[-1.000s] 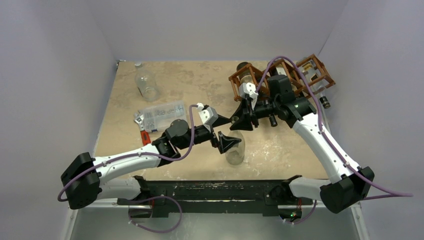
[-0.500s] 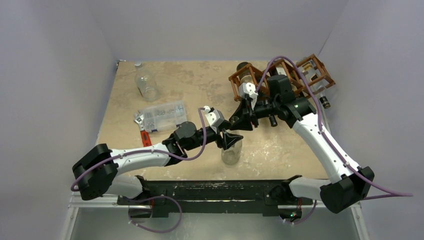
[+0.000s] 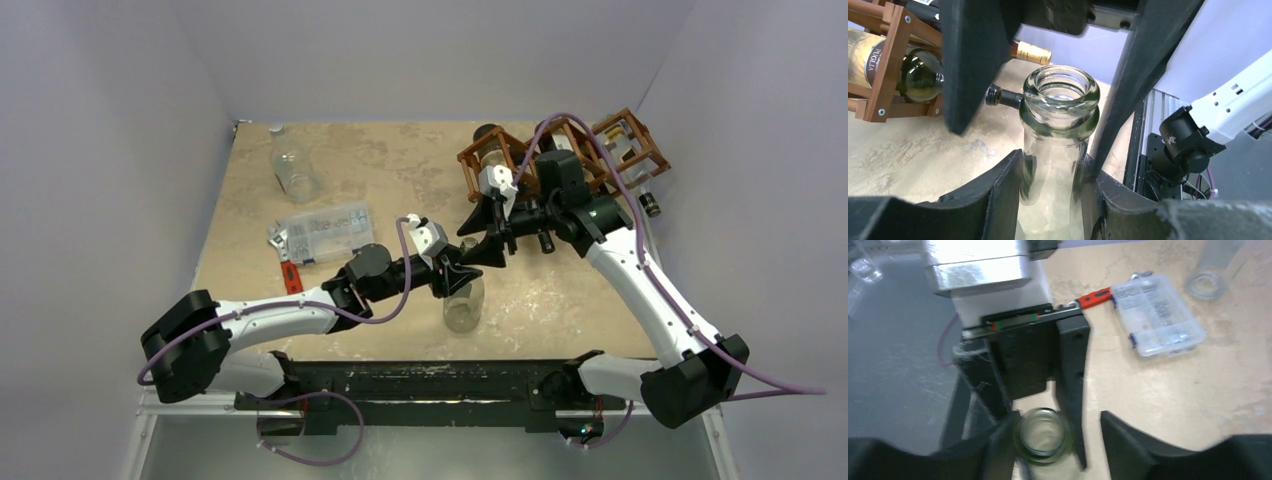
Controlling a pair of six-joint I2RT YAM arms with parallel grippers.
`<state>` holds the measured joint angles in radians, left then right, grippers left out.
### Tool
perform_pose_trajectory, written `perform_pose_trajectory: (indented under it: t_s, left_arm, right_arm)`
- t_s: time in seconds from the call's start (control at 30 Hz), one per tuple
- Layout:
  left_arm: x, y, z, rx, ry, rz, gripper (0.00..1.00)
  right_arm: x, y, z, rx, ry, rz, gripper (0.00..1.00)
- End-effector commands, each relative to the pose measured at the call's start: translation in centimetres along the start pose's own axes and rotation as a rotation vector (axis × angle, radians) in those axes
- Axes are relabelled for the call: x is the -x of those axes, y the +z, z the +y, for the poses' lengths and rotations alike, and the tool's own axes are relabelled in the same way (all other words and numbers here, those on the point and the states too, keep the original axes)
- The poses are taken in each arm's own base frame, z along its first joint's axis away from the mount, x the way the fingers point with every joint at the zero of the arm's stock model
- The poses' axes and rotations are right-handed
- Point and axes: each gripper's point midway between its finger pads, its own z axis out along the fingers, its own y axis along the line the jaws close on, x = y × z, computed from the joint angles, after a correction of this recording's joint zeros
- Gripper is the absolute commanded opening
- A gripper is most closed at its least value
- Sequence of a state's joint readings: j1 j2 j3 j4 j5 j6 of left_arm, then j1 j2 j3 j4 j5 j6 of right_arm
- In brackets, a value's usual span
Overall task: Take the wine bottle off the wine rack
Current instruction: Place the wine bottle at the center of the board.
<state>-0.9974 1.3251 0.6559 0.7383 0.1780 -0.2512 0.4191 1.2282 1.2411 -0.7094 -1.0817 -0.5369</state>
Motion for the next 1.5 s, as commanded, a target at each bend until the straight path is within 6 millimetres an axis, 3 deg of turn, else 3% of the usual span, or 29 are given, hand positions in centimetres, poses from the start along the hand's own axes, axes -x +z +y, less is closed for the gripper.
perform_pose_trajectory:
  t_s: [0.0,0.07,0.1,0.33,0.57,0.87,1.47]
  left_arm:
    - [3.9,-1.1,-1.0,-0.015,0.017,-0.102,0.00]
    - [4.8,-1.6,-1.1,-0.006,0.026,-0.114,0.00]
    - [5.2,-1.7,-1.1,-0.004,0.030,-0.117,0.00]
    - [6.9,-3.1,-0.3,0.051,0.086,-0.109,0.00]
    - [9.8,-4.9,2.3,0.140,0.116,-0.119,0.00]
    - [13.8,-7.0,7.1,0.287,0.157,-0.121,0.00]
    - [22.3,-6.1,16.1,0.486,0.203,-0.229,0.00]
  right_arm:
    - [3.0,-1.0,2.6,0.067,-0.109,-0.090,0.80]
    - [3.3,-1.4,3.4,0.075,-0.132,-0.097,0.96]
    - [3.4,-1.7,3.7,0.072,-0.145,-0.103,0.99]
    - [3.3,-4.1,4.7,0.022,-0.210,-0.145,0.99]
    - [0.2,-5.5,4.8,-0.067,-0.233,-0.169,0.99]
    - [-3.1,-5.6,4.0,-0.160,-0.186,-0.149,0.99]
    - [-4.4,-6.1,2.2,-0.277,-0.187,-0.096,0.99]
